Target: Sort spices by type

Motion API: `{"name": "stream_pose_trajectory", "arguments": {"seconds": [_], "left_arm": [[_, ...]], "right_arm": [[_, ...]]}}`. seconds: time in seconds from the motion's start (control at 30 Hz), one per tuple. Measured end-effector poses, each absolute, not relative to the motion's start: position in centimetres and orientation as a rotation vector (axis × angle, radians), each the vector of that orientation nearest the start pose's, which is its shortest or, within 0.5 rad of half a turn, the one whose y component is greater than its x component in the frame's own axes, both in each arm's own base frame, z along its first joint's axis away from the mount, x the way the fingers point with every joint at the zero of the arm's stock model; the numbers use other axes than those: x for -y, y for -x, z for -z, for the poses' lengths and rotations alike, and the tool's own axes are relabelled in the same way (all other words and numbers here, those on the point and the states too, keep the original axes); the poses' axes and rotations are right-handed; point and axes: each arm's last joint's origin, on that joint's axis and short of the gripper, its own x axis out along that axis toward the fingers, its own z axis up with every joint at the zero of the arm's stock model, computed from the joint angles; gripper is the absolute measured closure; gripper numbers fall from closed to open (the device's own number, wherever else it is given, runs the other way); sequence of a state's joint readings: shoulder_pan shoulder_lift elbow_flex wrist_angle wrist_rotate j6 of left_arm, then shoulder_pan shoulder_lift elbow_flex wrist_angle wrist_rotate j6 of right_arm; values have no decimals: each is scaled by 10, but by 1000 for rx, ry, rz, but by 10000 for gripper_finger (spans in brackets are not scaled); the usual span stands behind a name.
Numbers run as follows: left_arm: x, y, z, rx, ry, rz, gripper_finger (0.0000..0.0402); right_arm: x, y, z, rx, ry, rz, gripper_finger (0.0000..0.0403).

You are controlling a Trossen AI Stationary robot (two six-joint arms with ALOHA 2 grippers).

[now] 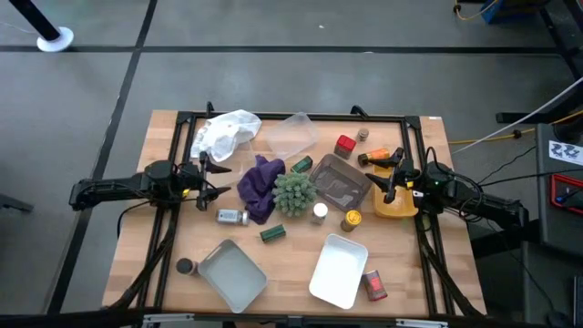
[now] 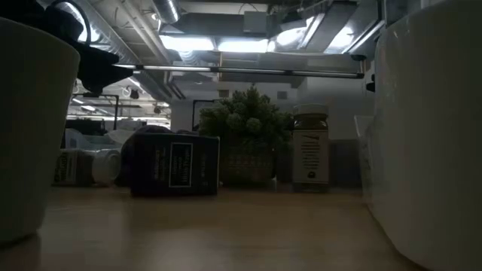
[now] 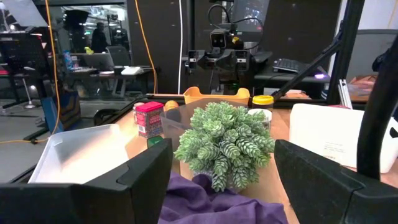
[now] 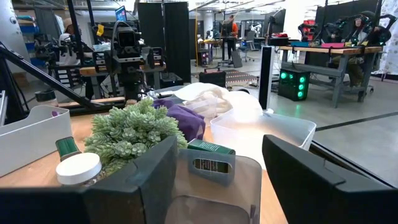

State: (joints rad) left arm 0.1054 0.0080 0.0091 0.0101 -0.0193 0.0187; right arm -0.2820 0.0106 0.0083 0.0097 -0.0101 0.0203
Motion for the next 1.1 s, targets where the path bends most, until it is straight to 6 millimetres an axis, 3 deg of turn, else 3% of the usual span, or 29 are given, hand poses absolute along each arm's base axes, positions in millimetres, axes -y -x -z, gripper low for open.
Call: {"name": "stream_pose_trajectory", "arguments": {"seconds": [1.1], "left_arm": [[-11, -97, -167, 10, -19, -124, 135]], "right_arm": [[27, -94, -169, 37, -15, 271, 166]]}}
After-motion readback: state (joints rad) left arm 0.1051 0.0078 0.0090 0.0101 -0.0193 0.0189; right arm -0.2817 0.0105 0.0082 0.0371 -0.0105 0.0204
